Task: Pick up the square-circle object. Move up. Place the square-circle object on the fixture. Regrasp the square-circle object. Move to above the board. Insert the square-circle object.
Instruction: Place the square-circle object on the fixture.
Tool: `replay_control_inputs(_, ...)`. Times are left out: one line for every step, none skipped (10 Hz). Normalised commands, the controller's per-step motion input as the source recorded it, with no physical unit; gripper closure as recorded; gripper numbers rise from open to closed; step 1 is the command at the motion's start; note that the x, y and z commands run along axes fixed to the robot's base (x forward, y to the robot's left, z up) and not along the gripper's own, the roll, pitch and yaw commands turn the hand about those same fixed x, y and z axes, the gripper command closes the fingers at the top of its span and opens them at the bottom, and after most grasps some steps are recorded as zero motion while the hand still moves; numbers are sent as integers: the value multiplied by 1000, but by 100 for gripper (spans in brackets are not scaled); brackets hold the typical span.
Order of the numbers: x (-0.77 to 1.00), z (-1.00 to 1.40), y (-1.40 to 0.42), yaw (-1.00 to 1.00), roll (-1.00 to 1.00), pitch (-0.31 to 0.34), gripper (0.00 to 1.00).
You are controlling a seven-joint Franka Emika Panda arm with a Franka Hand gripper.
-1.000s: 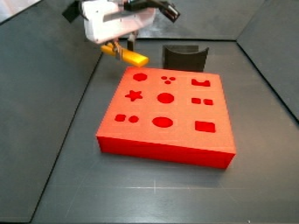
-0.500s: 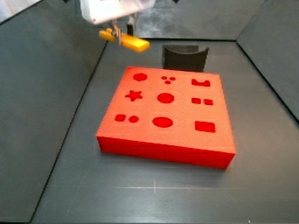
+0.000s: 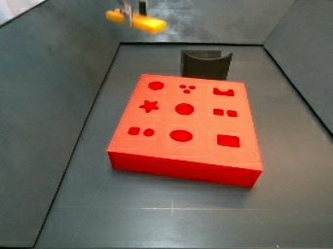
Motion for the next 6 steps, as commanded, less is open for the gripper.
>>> replay_control_inputs(3,381,-17,21,-75,59,100)
replay_control_inputs(7,214,-17,22,-82,71,100)
replay_control_inputs(1000,67,149,-1000,36,-37,100)
replay_control_inputs(1000,39,151,-1000,36,-35,100)
replay_control_inputs(1000,33,143,-1000,39,-31,100)
replay_control_inputs(1000,28,130,-1000,43,-28,100)
